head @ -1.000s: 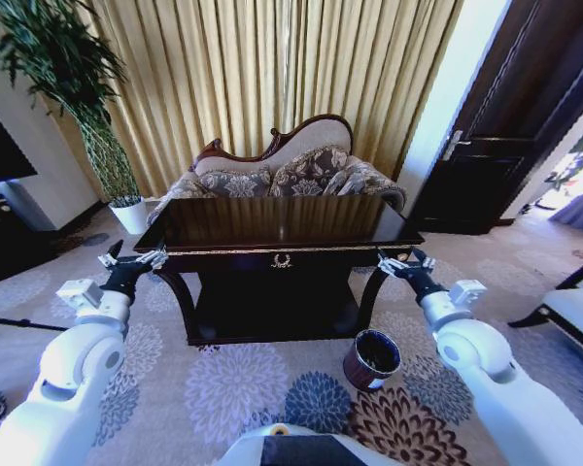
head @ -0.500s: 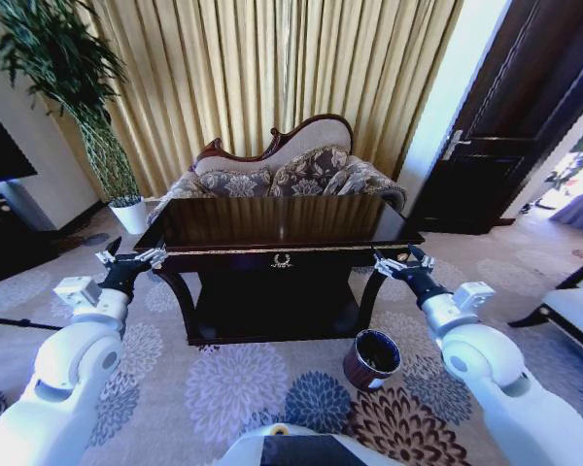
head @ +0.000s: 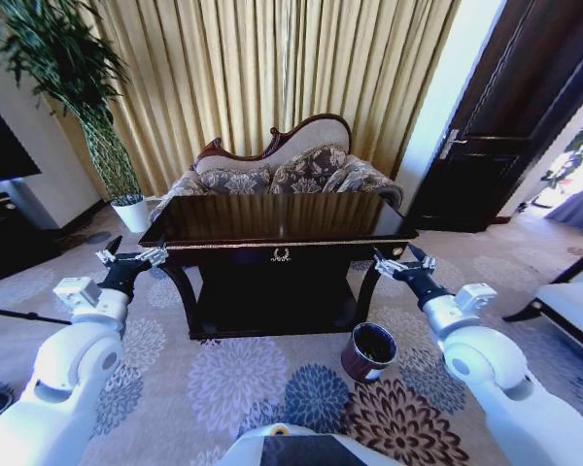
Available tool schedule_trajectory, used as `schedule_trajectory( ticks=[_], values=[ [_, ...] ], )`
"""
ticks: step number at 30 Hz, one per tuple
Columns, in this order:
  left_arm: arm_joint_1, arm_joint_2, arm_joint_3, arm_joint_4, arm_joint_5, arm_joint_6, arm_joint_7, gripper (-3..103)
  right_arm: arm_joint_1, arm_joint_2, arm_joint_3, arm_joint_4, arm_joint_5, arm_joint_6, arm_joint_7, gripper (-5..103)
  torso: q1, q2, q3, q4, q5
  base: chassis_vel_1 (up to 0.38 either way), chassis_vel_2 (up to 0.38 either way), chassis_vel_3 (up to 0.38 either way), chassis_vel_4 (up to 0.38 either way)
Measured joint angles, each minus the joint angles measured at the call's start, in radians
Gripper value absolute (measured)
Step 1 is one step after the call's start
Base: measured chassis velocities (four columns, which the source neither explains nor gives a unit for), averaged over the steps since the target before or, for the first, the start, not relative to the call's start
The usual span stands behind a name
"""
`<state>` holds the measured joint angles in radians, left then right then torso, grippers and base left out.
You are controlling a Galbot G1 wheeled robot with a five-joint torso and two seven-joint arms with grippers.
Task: Move to the front of the table and place the trash on the table into the trash bin.
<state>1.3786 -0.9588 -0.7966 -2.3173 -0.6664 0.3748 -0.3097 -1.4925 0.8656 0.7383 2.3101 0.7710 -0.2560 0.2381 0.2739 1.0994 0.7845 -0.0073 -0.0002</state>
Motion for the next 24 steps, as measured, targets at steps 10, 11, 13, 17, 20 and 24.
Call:
schedule_trajectory(
  ticks=[10, 11, 13, 17, 20, 24],
  values=[
    [0.003, 0.007, -0.007, -0.003, 0.000, -0.005, 0.001, 100, -0.003, -0.001, 0.006, 0.004, 0.001, 0.002, 0.001, 100, 0.000, 0.000, 0.000, 0.0000, 0.0000, 0.084, -0.086, -0.085, 0.073],
    [0.004, 0.007, -0.008, -0.004, 0.000, -0.005, 0.001, 100, -0.005, -0.001, 0.007, 0.006, 0.001, 0.003, 0.001, 100, 0.000, 0.000, 0.000, 0.0000, 0.0000, 0.112, -0.101, -0.096, 0.098],
    [0.005, 0.006, -0.008, -0.004, 0.000, -0.006, 0.002, 100, -0.009, -0.001, 0.010, 0.009, 0.001, 0.004, 0.001, 100, 0.000, 0.000, 0.000, 0.0000, 0.0000, 0.112, -0.101, -0.113, 0.106],
    [0.008, 0.002, -0.008, -0.005, 0.001, -0.006, 0.002, 100, -0.023, 0.000, 0.018, 0.017, 0.002, 0.004, 0.001, 100, 0.000, 0.000, 0.000, -0.0001, 0.0000, 0.119, -0.124, -0.115, 0.118],
    [0.010, 0.001, -0.008, -0.007, 0.001, -0.006, 0.002, 100, -0.030, 0.002, 0.021, 0.025, 0.001, 0.004, 0.001, 100, 0.000, 0.000, 0.000, 0.0000, -0.0001, 0.121, -0.128, -0.127, 0.140],
    [0.009, 0.003, -0.009, -0.008, 0.001, -0.006, 0.002, 100, -0.033, 0.002, 0.023, 0.030, 0.001, 0.005, 0.001, 100, 0.000, 0.000, 0.000, 0.0001, -0.0001, 0.141, -0.130, -0.147, 0.140]
  ],
)
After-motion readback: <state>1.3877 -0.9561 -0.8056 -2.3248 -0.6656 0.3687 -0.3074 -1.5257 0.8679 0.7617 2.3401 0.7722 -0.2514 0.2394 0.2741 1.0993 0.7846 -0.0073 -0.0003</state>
